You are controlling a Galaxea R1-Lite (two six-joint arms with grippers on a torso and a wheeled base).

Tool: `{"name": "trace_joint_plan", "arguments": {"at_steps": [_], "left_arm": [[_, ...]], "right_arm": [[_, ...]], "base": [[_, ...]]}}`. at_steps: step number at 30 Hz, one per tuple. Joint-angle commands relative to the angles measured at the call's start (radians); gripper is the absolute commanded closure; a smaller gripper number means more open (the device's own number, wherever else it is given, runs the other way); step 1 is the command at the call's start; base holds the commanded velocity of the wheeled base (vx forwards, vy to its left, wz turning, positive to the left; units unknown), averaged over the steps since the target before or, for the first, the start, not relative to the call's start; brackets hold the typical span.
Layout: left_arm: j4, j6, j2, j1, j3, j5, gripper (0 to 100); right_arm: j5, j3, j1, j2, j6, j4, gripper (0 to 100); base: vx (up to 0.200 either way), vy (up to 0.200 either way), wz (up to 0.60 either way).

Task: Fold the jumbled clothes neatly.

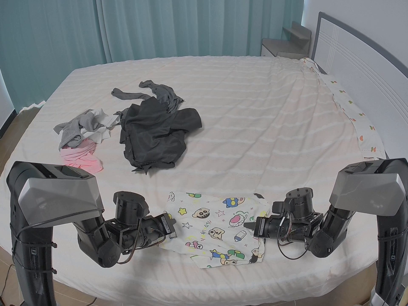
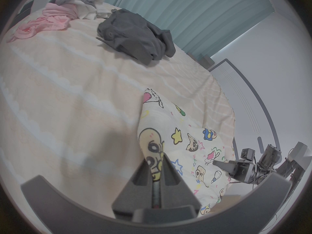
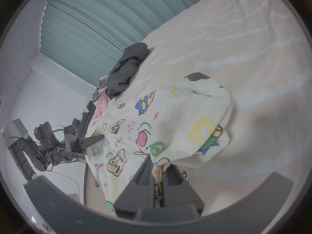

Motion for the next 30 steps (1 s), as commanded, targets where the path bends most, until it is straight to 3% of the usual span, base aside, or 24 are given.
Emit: {"name": "trace_joint_plan", "arguments": {"at_steps": [1,30], "left_arm": [[0.000,0.000,-0.008,0.004,0.005,0.000,100],[0.000,0.000,-0.011,0.019,0.020,0.029,100]], "right_arm": [[0.000,0.003,0.018,0.002,0.000,-0.017,100],[-0.001,-0.002,0.044,0.006,0.000,-0.048,100]], "base": [[0.000,0.200,0.00],[0.000,0.200,0.00]]}}
